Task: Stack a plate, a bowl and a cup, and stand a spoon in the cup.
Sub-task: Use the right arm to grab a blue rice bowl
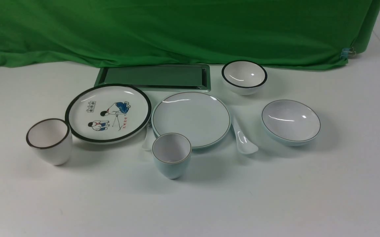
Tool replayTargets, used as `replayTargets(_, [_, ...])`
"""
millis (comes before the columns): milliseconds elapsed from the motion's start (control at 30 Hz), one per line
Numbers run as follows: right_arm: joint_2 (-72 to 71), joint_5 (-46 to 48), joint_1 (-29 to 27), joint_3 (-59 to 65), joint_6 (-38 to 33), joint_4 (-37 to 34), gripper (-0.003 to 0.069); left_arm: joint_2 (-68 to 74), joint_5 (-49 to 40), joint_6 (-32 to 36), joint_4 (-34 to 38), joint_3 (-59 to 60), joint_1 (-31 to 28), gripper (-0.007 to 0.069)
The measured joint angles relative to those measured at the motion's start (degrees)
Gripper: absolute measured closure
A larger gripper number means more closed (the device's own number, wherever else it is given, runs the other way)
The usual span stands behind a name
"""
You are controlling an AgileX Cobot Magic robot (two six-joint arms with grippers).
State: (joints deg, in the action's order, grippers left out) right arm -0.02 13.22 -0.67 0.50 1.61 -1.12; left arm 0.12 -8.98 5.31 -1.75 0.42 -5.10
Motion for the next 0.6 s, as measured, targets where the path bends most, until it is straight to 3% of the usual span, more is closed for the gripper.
replayTargets(300, [0.0,-6.05,0.0,0.0,0.0,0.05,0.0422,0.0,10.17,0.74,-0.05,0.0,0.0,0.0634])
replayTargets(600, [0.0,-35.54,0.0,0.0,2.88,0.09,0.0421,0.0,32.38,0.78,-0.1,0.0,0.0,0.0634])
